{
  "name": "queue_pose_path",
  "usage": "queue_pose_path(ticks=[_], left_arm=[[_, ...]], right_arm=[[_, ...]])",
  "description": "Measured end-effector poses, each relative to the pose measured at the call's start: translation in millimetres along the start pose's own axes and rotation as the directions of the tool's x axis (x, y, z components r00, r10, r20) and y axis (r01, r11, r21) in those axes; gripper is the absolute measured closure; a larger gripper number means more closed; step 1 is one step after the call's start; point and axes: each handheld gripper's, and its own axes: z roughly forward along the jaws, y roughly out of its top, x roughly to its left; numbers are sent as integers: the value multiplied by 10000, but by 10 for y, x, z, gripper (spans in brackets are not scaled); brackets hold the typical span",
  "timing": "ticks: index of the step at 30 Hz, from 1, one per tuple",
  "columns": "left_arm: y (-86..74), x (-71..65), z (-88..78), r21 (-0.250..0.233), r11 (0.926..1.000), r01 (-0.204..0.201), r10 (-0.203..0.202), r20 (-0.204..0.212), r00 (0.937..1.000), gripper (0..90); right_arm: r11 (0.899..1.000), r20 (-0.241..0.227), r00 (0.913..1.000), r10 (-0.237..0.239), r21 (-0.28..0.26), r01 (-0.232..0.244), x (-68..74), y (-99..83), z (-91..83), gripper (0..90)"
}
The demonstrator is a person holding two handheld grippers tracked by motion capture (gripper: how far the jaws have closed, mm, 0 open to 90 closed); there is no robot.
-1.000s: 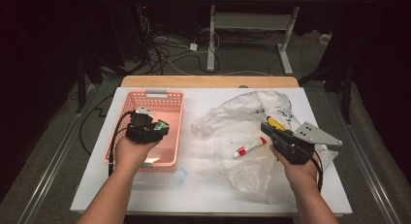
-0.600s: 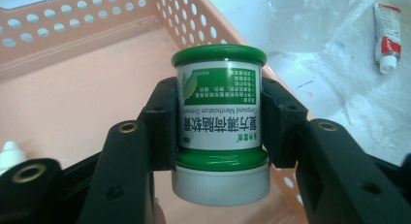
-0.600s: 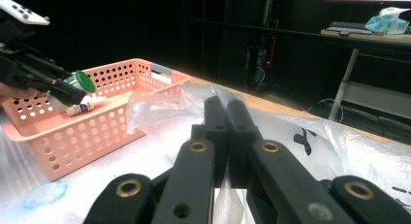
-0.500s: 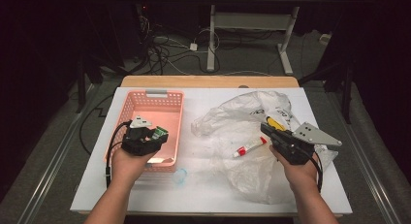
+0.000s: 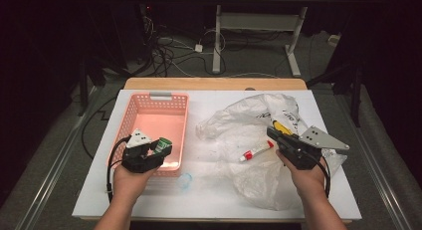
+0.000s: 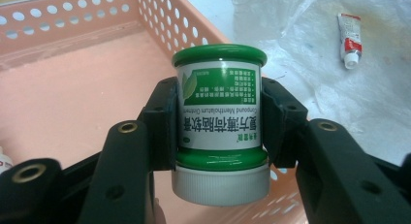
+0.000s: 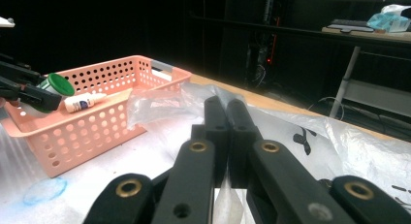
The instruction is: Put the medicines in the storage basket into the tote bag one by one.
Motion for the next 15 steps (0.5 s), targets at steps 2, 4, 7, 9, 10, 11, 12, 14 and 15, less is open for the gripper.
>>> queue_pose_path(ticks=[2,4,7,9,10,11,12,14,15], left_arm=[[-33,-7,-10,-64,10000,-19,19,68,10000,535],[-46,-13,-19,-80,10000,-27,28,129,9999,535],[-41,-41,-36,-74,9999,-144,145,148,9998,535],[-27,-70,-50,-135,9997,-184,188,259,9995,535],[-16,-85,-59,-174,9996,-222,228,321,9992,535],[-4,-101,-69,-229,9995,-238,246,374,9990,535],[7,-118,-79,-277,9993,-261,271,393,9989,535],[33,-147,-101,-373,9991,-209,231,589,9980,535],[42,-162,-110,-443,9988,-221,249,648,9976,535]], right_arm=[[10000,-31,10000,-24,0,24,1,-3,2,900],[10000,-43,10000,-26,33,27,4,-7,6,900],[10000,-56,10000,-32,21,32,8,-6,10,900],[10000,-36,10000,-43,13,43,7,-2,6,900],[10000,-30,10000,-24,11,24,7,-1,4,900],[10000,-30,10000,-24,11,24,7,-1,4,900],[10000,-32,10000,-33,3,33,7,-1,4,900],[10000,-34,10000,-48,-4,48,9,0,5,900],[10000,-39,10000,-57,-10,57,10,1,6,900]])
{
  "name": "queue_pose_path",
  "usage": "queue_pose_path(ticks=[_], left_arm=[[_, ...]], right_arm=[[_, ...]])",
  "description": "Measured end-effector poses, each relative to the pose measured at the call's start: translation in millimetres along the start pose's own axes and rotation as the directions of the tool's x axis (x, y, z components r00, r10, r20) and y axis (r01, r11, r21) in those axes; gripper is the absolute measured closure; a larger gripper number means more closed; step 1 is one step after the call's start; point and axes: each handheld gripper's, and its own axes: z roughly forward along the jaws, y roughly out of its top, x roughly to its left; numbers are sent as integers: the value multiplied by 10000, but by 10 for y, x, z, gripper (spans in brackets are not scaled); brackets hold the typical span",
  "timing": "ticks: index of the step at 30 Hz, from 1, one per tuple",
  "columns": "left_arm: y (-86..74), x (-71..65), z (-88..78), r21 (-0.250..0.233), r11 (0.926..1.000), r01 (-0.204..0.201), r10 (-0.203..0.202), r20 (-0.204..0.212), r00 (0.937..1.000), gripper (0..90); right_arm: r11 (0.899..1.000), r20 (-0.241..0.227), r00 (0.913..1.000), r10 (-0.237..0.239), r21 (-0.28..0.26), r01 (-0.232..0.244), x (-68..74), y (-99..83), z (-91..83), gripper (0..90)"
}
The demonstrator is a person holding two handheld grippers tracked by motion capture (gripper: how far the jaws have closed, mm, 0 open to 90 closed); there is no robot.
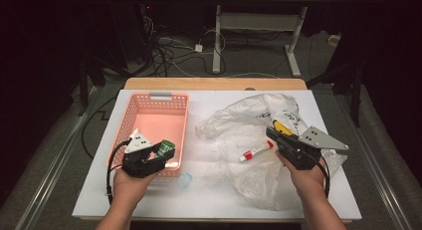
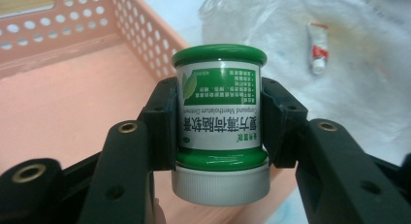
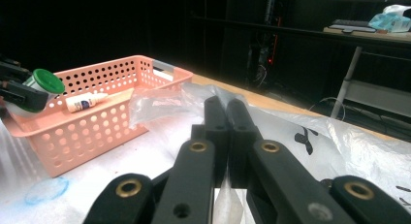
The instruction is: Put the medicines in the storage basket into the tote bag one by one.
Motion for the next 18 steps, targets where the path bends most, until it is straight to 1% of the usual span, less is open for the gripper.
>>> queue_pose_path(ticks=[8,18], left_arm=[[42,-112,-3,-168,9997,-173,177,213,9996,535],[72,-250,73,-153,9987,-478,485,553,9973,535]], right_arm=[[10000,-43,10000,-26,-10,26,19,9,-3,900],[10000,-69,10000,-66,-6,66,32,14,-2,900]])
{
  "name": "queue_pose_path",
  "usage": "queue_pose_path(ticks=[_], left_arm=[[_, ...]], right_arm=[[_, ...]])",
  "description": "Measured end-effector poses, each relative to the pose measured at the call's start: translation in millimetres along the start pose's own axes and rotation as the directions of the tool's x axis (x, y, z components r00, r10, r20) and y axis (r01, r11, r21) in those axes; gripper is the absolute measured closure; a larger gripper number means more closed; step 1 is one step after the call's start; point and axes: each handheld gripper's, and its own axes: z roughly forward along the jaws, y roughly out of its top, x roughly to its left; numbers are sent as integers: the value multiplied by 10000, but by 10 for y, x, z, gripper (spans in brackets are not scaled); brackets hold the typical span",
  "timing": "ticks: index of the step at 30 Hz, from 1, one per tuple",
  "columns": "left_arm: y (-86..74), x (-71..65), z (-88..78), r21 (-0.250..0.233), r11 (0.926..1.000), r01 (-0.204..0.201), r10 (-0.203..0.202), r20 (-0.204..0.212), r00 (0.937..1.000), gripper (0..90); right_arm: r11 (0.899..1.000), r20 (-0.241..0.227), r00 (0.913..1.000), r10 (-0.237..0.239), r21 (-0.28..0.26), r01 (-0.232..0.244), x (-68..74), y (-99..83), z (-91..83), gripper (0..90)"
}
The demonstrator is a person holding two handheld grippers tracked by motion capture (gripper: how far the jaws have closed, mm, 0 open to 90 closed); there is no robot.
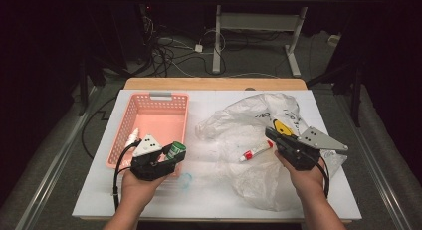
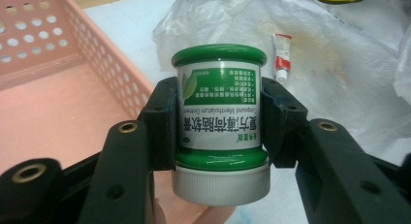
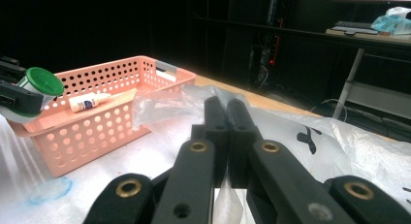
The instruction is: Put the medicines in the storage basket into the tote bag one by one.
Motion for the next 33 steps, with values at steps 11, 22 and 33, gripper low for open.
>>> queue_pose_path(ticks=[11,22,33], left_arm=[[4,-191,165,198,9992,-351,342,447,9984,535],[96,-405,397,417,9936,-1054,1020,775,9918,535],[240,-573,707,499,9918,-1179,1117,1133,9873,534]], right_arm=[[10000,-51,10000,-33,45,33,16,-5,13,900],[10000,-44,10000,-19,60,19,25,-2,5,900],[10000,-71,10000,-32,-16,32,20,6,-5,900]])
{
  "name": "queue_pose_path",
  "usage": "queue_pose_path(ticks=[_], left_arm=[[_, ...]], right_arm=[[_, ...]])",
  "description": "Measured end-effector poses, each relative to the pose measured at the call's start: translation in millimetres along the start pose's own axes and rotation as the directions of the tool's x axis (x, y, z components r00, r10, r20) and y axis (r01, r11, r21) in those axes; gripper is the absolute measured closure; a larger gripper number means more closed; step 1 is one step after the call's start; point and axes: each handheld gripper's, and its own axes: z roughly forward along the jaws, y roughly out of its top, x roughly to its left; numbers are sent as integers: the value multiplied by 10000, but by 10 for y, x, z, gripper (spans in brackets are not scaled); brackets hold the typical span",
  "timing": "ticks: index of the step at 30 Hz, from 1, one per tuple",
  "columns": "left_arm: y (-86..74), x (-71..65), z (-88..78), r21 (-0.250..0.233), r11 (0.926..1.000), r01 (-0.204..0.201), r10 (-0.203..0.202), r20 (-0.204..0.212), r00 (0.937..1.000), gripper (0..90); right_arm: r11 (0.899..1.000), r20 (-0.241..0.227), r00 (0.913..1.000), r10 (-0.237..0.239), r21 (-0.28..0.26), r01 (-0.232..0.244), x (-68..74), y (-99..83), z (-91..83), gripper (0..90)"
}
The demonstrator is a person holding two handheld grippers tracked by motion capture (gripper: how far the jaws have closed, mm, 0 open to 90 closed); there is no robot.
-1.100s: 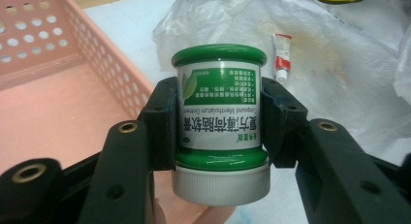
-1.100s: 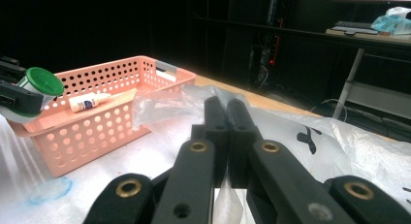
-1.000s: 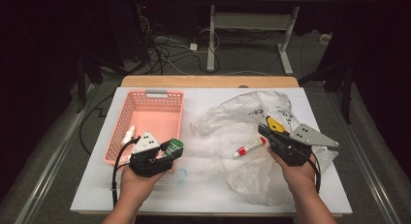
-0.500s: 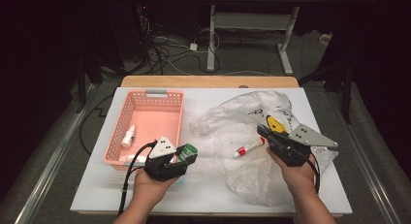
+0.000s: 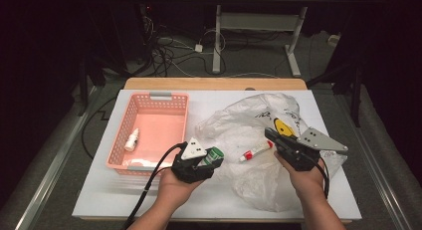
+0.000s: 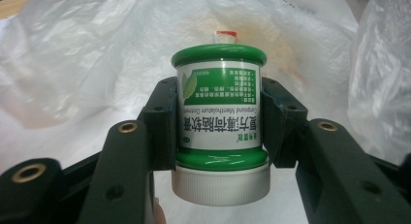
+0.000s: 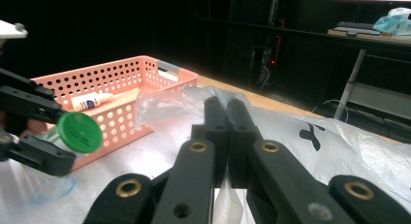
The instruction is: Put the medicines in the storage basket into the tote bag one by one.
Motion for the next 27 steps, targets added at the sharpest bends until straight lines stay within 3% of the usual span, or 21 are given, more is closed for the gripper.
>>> queue_pose_path(ticks=[4,27], left_arm=[[52,14,130,8,10000,92,-92,222,9997,534],[160,113,631,412,9990,147,-154,148,9998,534]], right_arm=[[10000,-10,10000,29,-5,-29,2,4,-5,900],[10000,21,10000,30,-59,-30,-10,4,-8,900]])
